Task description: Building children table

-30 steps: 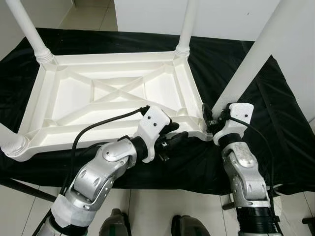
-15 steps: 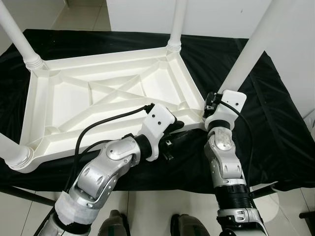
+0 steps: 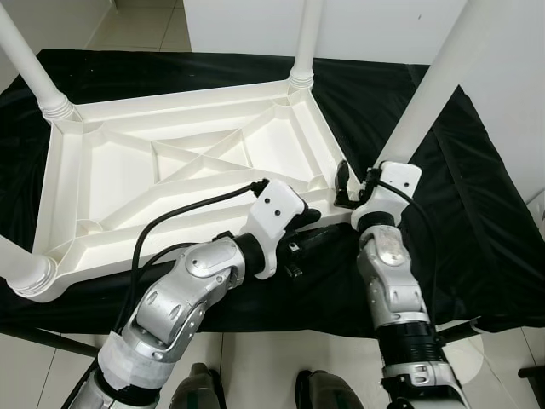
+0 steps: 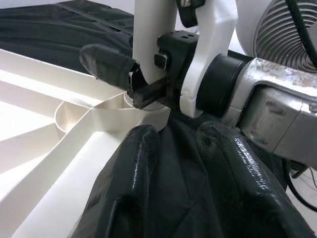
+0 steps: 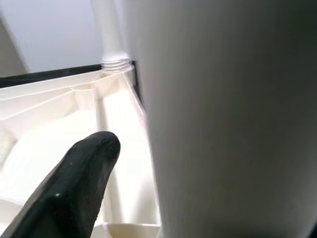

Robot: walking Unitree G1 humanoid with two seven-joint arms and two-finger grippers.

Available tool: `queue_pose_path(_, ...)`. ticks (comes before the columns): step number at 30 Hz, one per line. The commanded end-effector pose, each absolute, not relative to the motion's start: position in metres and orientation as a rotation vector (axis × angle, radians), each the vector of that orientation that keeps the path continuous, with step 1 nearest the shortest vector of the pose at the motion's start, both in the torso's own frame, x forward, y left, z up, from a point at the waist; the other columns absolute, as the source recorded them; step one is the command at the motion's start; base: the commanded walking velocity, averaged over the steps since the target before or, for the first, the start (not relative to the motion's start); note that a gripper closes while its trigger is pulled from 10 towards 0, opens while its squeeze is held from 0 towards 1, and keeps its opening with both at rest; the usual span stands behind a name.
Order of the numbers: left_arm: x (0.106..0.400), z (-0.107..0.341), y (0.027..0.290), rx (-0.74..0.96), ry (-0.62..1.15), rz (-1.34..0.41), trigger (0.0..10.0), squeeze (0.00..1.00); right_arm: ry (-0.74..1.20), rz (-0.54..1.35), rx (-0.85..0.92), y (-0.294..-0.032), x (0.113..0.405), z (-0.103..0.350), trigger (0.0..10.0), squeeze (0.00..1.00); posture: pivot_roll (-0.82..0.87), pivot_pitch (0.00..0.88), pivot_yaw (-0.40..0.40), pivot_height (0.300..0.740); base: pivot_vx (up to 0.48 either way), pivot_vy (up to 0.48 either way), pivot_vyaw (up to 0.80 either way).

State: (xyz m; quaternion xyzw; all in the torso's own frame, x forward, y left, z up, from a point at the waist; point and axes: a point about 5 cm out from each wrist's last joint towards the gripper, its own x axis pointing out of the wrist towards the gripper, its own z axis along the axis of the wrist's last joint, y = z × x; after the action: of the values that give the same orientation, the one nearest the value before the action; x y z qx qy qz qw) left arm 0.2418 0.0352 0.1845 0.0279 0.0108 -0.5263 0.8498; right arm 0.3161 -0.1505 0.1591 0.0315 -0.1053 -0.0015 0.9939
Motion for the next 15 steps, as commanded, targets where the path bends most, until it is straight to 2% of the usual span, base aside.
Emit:
queue_pose_path(1, 0.242, 0.184, 0.034, 0.068, 0.021, -1.122, 10.0, 0.00, -0.220, 0.024, 0.063, -0.158, 0.317, 0.160, 10.0, 1.00, -0.03, 0.081, 0.014, 0.740, 0.000, 0.000, 0.00)
queue_pose_path(6, 0.242, 0.184, 0.033, 0.069, 0.020, -1.123, 10.0, 0.00, -0.236, 0.096, 0.005, -0.179, 0.317, 0.164, 10.0, 1.00, -0.04, 0.072, 0.012, 0.740, 0.000, 0.000, 0.00)
queue_pose_path(7, 0.242, 0.184, 0.033, 0.070, 0.018, -1.122, 10.0, 0.00, -0.228, 0.162, -0.033, -0.184, 0.317, 0.165, 10.0, 0.65, -0.04, 0.072, 0.012, 0.740, 0.000, 0.000, 0.00)
queue_pose_path(10, 0.243, 0.184, 0.033, 0.070, 0.017, -1.121, 10.0, 0.00, -0.222, 0.211, -0.058, -0.188, 0.316, 0.165, 10.0, 0.65, -0.04, 0.072, 0.012, 0.740, 0.000, 0.000, 0.00)
queue_pose_path(11, 0.243, 0.185, 0.033, 0.069, 0.016, -1.120, 10.0, 0.00, -0.206, 0.260, -0.075, -0.190, 0.316, 0.163, 10.0, 0.00, -0.04, 0.073, 0.013, 0.740, 0.000, 0.000, 0.00)
queue_pose_path(15, 0.243, 0.184, 0.032, 0.069, 0.016, -1.120, 10.0, 0.00, -0.173, 0.346, -0.110, -0.195, 0.314, 0.158, 10.0, 0.00, -0.04, 0.071, 0.011, 0.740, 0.000, 0.000, 0.00)
